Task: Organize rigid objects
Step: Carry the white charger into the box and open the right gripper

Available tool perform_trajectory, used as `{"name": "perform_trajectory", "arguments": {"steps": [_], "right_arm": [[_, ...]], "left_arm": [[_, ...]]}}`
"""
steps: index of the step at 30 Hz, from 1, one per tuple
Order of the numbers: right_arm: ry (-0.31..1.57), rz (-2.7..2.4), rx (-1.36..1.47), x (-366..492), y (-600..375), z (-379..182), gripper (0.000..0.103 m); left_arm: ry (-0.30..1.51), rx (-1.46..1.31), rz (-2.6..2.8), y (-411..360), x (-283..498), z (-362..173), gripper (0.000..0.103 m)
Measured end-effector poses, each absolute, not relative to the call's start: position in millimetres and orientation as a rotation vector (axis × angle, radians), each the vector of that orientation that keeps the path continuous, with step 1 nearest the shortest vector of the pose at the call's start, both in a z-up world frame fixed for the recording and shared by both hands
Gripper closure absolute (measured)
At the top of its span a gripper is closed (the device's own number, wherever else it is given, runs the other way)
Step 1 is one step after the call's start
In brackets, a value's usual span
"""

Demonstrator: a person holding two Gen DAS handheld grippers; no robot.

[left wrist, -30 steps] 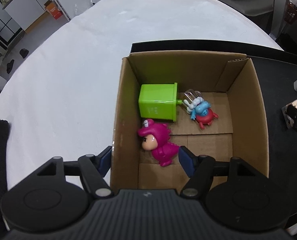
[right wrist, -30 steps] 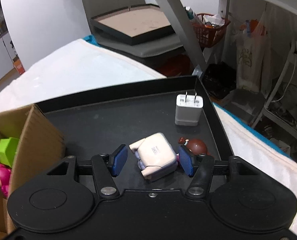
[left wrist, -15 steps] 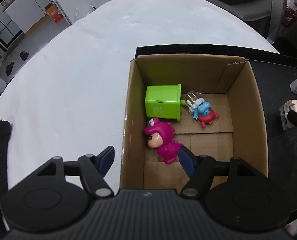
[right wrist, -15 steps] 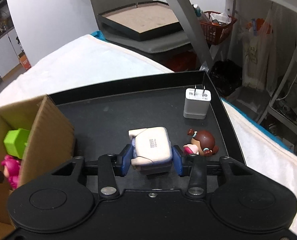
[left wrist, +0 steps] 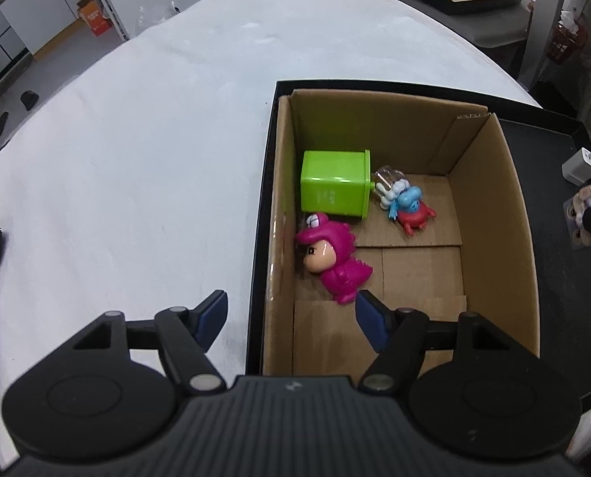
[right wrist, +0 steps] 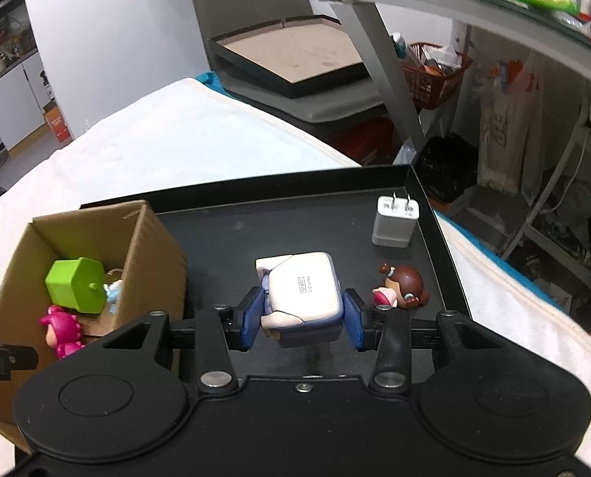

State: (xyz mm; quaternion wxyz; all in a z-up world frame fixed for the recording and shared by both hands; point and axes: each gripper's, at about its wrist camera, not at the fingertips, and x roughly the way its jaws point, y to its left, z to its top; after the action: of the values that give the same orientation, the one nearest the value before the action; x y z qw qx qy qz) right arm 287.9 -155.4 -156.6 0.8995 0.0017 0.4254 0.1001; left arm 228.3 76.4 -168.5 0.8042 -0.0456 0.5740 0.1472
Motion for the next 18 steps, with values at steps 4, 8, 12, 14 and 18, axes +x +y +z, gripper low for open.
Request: {"name": "perform_trajectory", "arguments": {"steps": [4,8,12,14,18], "right_arm": [[0.874,0.217,-0.003,285,-148,-145,0.061],[0.871,0.231,-0.009,280,-135,-136,0.061],[0.855,0.244,-0.018,276,-121,-124,0.061],[0.844,0.248,-0.021,275,-114,-118,0.061],[0.824,0.278,-0.033,270,-96,-109,0.061]], "left_arm": [[1.233,-0.125,0.291,81,225,-171,0.034],[1.234,-0.140,0.270,89,223,-173,0.034],[1.240,-0.167,0.251,98,222,-175,0.034],[1.243,-0.181,0.243,102,222,-177,0.034],[1.240,-0.223,0.223,109,221,-178,0.034]]}}
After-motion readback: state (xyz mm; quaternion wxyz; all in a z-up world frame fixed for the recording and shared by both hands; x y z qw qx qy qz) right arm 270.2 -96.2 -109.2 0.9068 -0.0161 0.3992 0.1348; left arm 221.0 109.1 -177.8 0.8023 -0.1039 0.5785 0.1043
